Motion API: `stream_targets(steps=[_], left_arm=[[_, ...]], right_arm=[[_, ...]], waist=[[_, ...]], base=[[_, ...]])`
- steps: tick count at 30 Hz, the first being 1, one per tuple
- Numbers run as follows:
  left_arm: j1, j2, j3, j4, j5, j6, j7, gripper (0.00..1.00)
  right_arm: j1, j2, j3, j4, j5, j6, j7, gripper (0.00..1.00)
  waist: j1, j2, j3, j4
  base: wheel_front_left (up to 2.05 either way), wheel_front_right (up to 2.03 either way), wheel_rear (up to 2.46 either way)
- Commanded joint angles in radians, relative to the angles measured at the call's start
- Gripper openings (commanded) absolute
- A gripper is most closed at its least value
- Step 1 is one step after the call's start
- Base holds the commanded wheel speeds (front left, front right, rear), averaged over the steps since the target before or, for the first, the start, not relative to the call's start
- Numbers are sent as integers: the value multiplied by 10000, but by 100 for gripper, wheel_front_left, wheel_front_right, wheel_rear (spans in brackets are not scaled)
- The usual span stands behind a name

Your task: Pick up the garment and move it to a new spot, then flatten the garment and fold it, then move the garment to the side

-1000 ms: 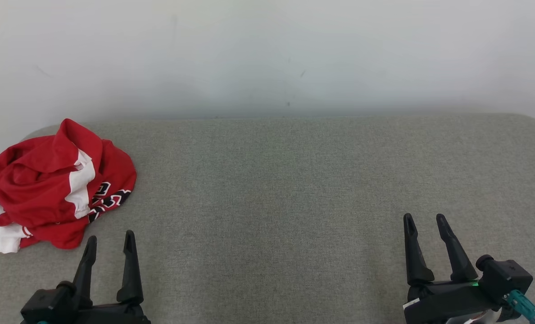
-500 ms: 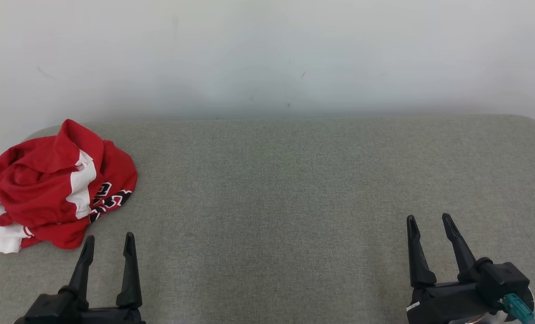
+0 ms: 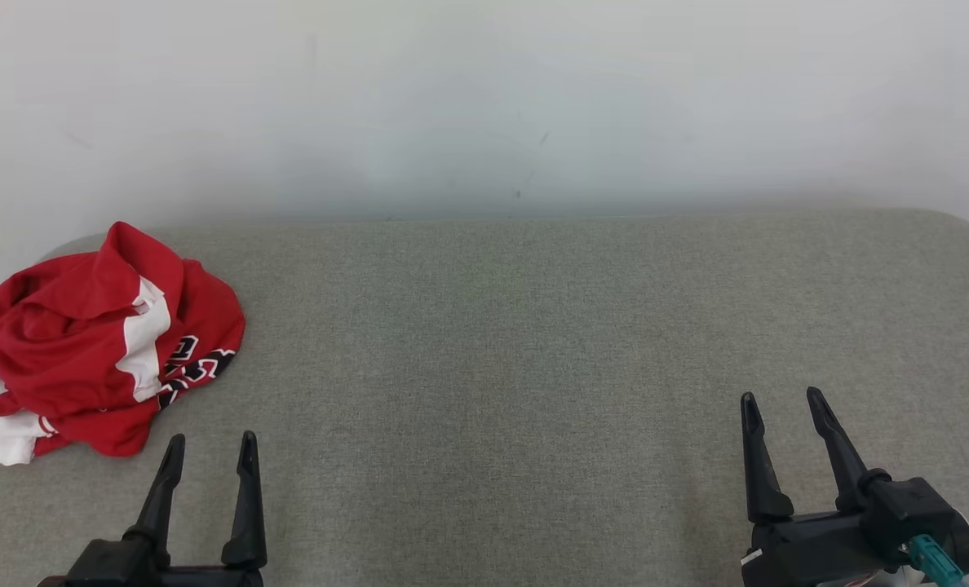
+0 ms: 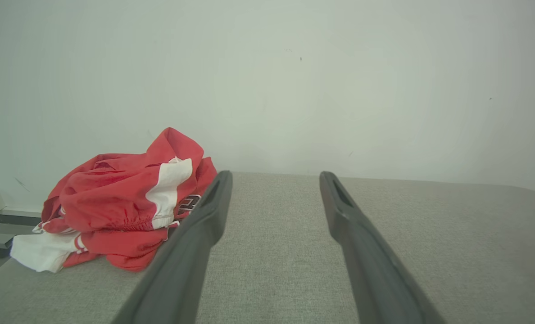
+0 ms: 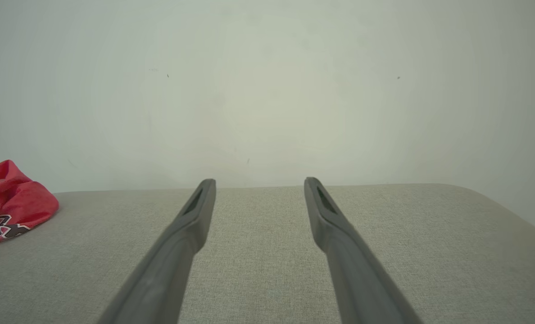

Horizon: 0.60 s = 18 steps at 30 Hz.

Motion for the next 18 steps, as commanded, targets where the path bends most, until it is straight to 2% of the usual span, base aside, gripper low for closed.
stream_targets(steps=[1, 18], left_arm=[[66, 7, -20, 39, 179, -28, -70, 100], [-29, 99, 21, -48, -184, 170, 513, 100]], right_arm=[[85, -23, -12, -53, -135, -20, -71, 100], [131, -23, 72, -66, 143, -21, 121, 100]], waist=[[0, -1, -9, 0], [0, -1, -69, 7]], base=[[0, 0, 0], [0, 0, 0]])
